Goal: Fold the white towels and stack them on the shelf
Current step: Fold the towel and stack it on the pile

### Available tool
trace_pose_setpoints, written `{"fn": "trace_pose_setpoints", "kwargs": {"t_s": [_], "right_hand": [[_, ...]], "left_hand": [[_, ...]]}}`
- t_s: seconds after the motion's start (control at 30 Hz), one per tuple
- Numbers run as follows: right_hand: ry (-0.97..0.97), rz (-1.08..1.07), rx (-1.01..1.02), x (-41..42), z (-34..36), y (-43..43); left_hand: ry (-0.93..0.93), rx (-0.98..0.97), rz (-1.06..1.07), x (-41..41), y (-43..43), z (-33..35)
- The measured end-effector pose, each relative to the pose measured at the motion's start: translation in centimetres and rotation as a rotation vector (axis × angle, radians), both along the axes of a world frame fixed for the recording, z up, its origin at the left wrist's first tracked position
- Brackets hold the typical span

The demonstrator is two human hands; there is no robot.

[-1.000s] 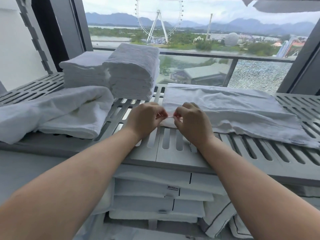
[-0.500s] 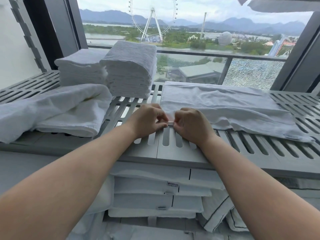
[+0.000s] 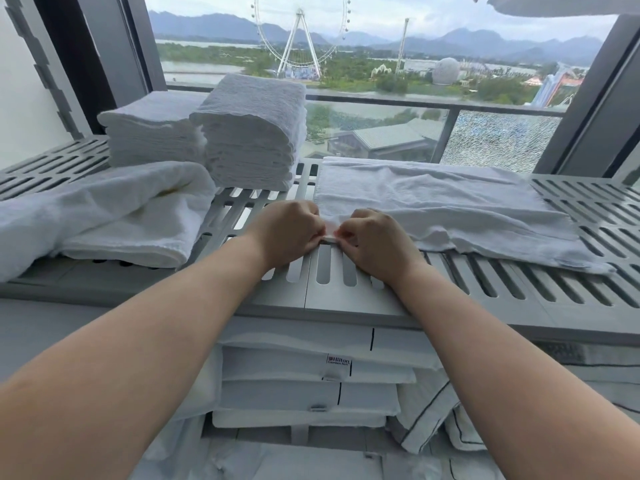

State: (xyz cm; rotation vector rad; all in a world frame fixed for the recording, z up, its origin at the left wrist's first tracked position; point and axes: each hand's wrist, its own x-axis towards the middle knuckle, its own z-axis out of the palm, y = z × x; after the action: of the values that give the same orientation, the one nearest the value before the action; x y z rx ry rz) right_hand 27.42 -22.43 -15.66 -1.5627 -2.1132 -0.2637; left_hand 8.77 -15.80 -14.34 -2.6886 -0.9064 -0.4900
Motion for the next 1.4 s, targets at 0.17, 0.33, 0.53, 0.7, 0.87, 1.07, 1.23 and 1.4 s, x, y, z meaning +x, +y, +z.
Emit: {"fn": "trace_pose_setpoints", "kwargs": {"t_s": [0.17,0.33,0.53,0.7,0.87,1.07,1.23,1.4], "right_hand": [[-0.060,-0.046,0.025,0.0,0.0,-0.8],[-0.119,-0.154,0.032,-0.2,-0.1,-0.5],[-0.074,-0.198,0.028,-0.2,0.0,-0.5],[-0.007,-0.291,0.023,-0.1,-0.3,-0.3],[-0.009,-0.402,0.005,1.6,0.0,-0.7],[0.033,-0.464,0.064,6.1,0.3,-2.8],[0.065,-0.436,0.166,11.7,0.8,-6.2],[0.070,-0.548,0.134,19.8,0.9,-10.7]], "left_hand": [[-0.206,-0.053,0.107,0.8,-0.3,0.0],[-0.227,-0.016,0.141,0.6,-0.5,-1.3],[-0.106,0.144,0.088,1.0,0.0,-0.9],[-0.236,0.119,0.181,1.9,-0.4,-1.1],[-0.261,0.128,0.253,2.9,-0.1,-0.7],[-0.321,0.148,0.335,5.2,-0.7,1.2],[-0.243,0.235,0.299,9.7,-2.6,2.5],[-0.175,0.217,0.316,15.6,-4.9,2.8]]}}
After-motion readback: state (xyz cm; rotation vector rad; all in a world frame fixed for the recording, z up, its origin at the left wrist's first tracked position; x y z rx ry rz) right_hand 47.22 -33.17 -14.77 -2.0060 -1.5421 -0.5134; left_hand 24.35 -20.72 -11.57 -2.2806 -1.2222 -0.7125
